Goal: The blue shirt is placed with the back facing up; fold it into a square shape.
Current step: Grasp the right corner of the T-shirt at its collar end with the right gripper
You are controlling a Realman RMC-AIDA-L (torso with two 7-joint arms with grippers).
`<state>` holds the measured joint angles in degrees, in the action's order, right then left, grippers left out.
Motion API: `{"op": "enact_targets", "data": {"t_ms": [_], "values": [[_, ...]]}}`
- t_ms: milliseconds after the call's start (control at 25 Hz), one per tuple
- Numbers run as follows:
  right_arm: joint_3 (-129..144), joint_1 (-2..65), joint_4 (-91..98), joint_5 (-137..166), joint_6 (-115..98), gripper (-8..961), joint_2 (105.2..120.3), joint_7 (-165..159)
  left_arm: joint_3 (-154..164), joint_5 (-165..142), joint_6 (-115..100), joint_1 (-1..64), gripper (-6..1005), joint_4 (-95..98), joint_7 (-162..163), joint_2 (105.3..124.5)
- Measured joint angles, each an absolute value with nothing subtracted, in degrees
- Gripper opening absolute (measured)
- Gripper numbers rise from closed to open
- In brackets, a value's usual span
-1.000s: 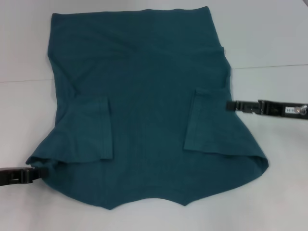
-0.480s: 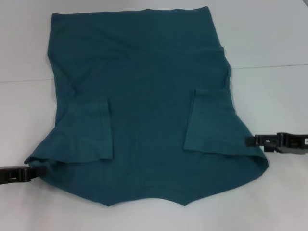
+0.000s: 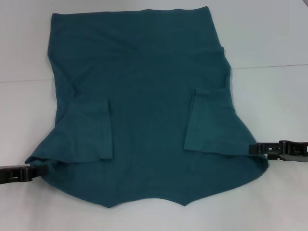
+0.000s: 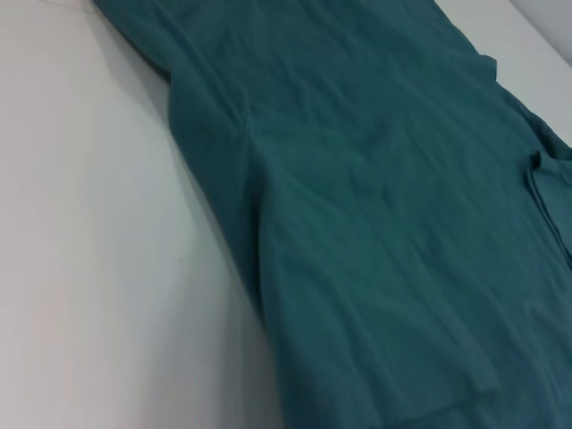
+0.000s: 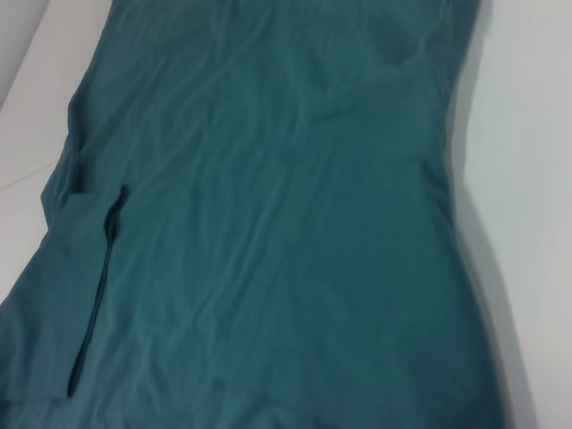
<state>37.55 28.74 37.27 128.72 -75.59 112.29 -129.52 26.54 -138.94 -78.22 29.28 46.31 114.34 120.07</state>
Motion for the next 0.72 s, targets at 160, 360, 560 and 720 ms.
{"op": "enact_targets", "data": {"t_ms": [160,360,560,720], "values": [[37.64,28.74,37.26,128.95,-75.53,915,112.36,-129.44,26.58,-138.94,-78.22,29.44,20,46.31,114.37,120.07],[37.68,29.02,37.28,129.92,-75.52,916,112.62,-129.43,26.62,-138.94,-78.16,29.59,22,46.18,114.39,120.06],[37.67,29.28,37.34,130.79,-75.5,916,112.84,-129.41,26.63,-138.95,-78.13,29.64,24,46.14,114.36,120.06],[37.65,29.61,37.31,130.79,-75.76,915,113.09,-129.12,26.64,-138.95,-78.13,29.68,25,46.09,114.29,120.06]]}}
